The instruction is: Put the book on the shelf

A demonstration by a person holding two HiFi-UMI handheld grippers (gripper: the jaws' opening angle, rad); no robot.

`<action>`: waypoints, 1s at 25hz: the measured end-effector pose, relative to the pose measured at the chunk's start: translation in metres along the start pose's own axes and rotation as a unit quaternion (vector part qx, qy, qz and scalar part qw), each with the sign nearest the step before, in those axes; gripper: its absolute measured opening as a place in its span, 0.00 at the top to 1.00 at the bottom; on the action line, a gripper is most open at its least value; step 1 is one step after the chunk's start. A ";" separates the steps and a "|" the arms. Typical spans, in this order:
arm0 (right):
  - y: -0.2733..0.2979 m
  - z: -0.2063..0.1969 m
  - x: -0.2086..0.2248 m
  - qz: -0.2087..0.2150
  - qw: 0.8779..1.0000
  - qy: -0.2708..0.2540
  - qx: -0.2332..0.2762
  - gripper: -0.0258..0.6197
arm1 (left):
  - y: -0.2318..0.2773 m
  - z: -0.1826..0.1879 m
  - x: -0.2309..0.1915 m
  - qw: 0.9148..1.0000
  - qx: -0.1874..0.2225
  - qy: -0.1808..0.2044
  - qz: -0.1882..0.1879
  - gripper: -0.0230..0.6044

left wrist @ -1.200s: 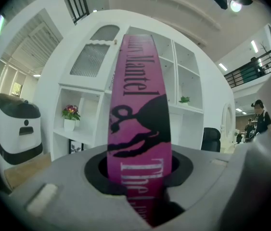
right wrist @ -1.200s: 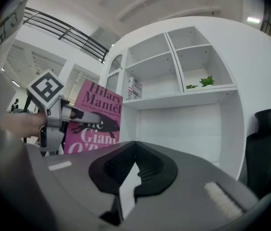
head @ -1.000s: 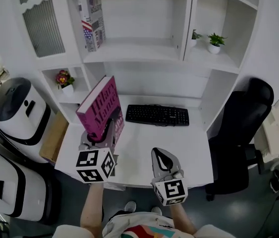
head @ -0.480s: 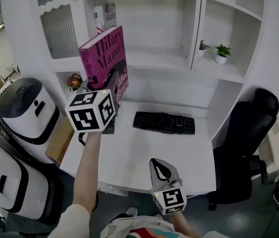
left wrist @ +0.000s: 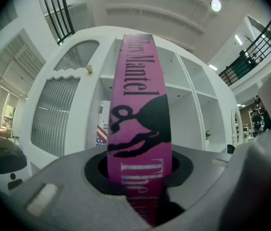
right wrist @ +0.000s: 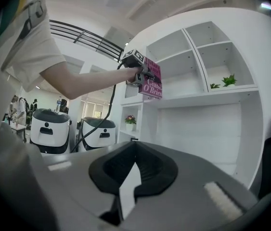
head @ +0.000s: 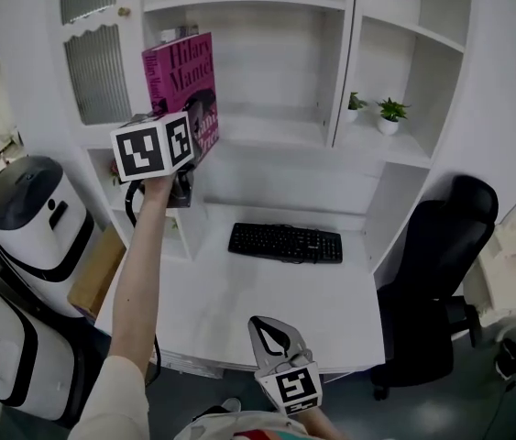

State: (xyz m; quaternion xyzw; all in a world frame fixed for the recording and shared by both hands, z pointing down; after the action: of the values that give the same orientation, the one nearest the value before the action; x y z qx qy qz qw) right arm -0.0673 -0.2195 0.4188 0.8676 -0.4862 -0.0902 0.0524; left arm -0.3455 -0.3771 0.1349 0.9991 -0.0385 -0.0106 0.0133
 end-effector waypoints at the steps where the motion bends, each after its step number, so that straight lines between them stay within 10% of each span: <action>1: 0.000 -0.001 0.002 -0.004 1.000 0.006 0.000 0.96 | 0.005 0.002 -0.002 1.000 -0.003 0.002 0.002 0.73; 25: 0.014 -0.006 0.040 -0.048 0.999 0.018 0.000 0.96 | 0.109 0.014 -0.018 0.998 -0.055 0.002 0.028 0.72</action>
State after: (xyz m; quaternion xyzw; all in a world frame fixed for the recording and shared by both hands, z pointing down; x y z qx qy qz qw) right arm -0.0574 -0.2606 0.4234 0.8913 -0.4433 -0.0766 0.0564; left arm -0.3718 -0.4848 0.1241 0.9954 -0.0659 -0.0106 0.0683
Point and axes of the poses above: the fingertips, and each gripper's own axes: y forward along the fingers, x to its right, z out of its top, the point moved 9 cm from there along -y, backward along the fingers, and after that the axes turned 7 degrees about -x, right-handed, at the moved point
